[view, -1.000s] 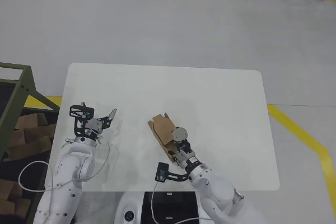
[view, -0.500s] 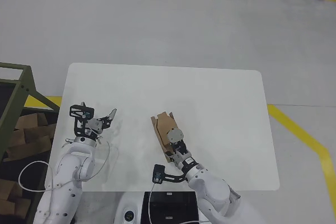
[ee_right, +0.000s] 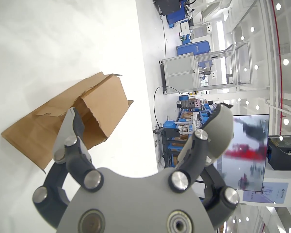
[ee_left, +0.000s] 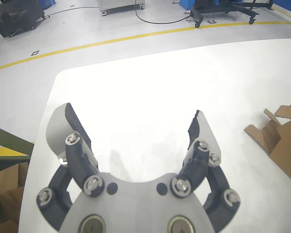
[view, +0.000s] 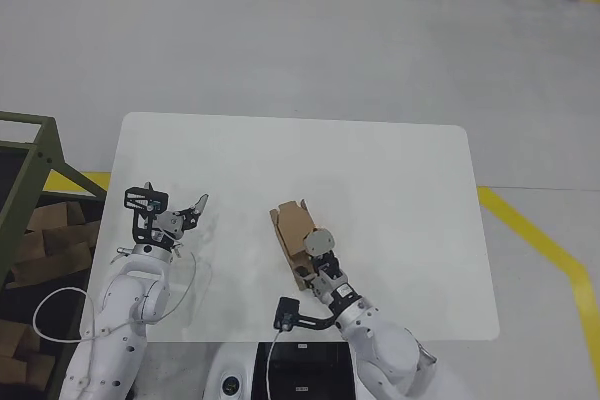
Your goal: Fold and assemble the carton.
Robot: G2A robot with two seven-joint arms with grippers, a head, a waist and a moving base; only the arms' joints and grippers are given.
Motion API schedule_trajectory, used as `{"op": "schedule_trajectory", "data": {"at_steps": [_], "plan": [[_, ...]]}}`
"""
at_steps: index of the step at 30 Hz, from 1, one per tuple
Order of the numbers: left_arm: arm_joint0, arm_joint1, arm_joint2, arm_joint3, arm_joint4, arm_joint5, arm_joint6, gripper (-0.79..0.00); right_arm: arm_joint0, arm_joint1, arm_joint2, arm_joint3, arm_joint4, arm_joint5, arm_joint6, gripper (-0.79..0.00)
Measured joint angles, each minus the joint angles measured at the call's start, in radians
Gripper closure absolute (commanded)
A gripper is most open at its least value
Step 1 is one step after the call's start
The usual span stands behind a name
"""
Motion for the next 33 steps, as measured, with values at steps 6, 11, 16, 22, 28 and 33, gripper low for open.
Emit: {"op": "schedule_trajectory", "data": {"at_steps": [6,11,16,22,28,33], "plan": [[0.000,0.000,0.000,0.000,0.000,0.000,0.000,-0.785,0.014,-0.011,-0.025,0.013,-0.026,-0.035,0.054,-0.785],[0.000,0.000,0.000,0.000,0.000,0.000,0.000,-0.785,0.037,-0.021,-0.043,0.034,-0.044,-0.064,0.089,-0.785],[0.000,0.000,0.000,0.000,0.000,0.000,0.000,-0.785,0.070,-0.037,-0.067,0.069,-0.055,-0.081,0.134,-0.785],[0.000,0.000,0.000,0.000,0.000,0.000,0.000,-0.785,0.113,-0.058,-0.101,0.121,-0.071,-0.074,0.156,-0.785],[0.000,0.000,0.000,0.000,0.000,0.000,0.000,-0.785,0.155,-0.081,-0.130,0.192,-0.100,-0.059,0.204,-0.785],[0.000,0.000,0.000,0.000,0.000,0.000,0.000,-0.785,0.149,-0.093,-0.137,0.182,-0.080,-0.038,0.228,-0.785]]}}
